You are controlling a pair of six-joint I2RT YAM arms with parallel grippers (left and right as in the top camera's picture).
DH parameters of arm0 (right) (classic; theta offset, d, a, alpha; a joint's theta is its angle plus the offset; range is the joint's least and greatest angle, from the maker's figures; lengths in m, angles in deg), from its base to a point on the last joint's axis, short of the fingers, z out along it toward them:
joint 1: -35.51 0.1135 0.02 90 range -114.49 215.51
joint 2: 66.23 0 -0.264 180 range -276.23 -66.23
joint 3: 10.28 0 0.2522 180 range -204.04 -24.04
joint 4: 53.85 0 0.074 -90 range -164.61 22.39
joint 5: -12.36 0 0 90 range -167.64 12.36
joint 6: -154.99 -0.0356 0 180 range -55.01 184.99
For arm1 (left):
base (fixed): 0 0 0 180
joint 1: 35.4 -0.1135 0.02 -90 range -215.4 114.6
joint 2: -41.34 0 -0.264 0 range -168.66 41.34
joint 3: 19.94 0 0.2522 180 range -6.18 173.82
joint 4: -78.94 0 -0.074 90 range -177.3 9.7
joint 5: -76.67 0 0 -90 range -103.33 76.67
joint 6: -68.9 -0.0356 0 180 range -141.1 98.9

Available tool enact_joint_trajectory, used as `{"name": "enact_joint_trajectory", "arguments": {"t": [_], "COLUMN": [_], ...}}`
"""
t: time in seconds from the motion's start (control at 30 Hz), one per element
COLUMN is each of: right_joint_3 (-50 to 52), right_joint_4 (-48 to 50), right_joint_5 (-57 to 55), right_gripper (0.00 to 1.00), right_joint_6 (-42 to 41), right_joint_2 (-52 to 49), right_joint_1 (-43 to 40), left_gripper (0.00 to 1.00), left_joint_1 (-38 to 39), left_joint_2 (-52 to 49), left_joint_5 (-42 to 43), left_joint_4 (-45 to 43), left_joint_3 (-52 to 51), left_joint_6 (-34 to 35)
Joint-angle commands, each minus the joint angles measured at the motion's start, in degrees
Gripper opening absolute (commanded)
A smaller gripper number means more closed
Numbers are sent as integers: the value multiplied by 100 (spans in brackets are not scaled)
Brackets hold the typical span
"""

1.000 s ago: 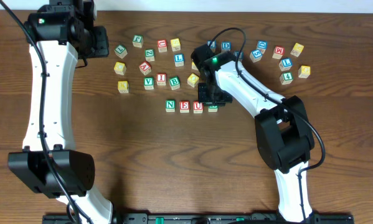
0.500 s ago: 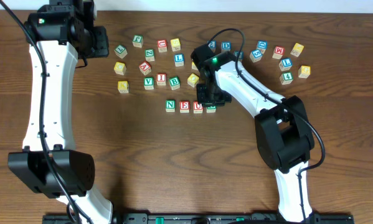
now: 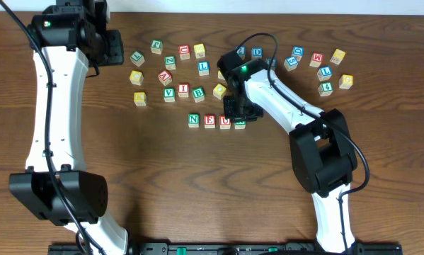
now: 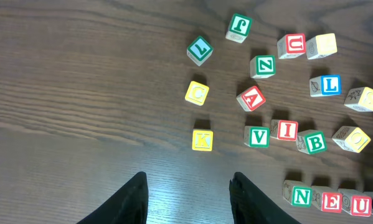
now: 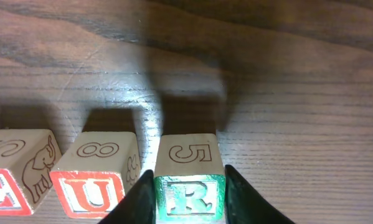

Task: Spell out NEURIPS
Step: 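Lower the green R block onto the table right of the U block, then open the right gripper and lift it away from the R block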

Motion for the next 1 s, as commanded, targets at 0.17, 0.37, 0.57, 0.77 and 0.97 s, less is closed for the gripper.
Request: {"name": "enact_joint_trajectory", "arguments": {"t": [0.17,0.37,0.57,0.77,0.97], "right_joint_3": [59,-61,-234,-435,-586], "right_joint_4": [59,55,-138,-68,-70], "right_joint_5": [24,28,59,551,605], "right_gripper": [36,38,38,38,38], "right_joint_6": [37,76,103,343,468], "right_joint_2": [-55,-44,83,409,686], "right_joint_1": [15,-46,-175,-339,-455], "left_gripper": [42,43,42,43,42], "left_joint_1": [17,17,17,17,17], "left_joint_2": [0,0,0,0,0], "left_joint_5": [-48,-48,-48,-48,-48], "left_joint_4": [11,11,11,11,11], "left_joint_3": [87,87,87,87,87], "left_joint_6": [22,22,22,22,22]}}
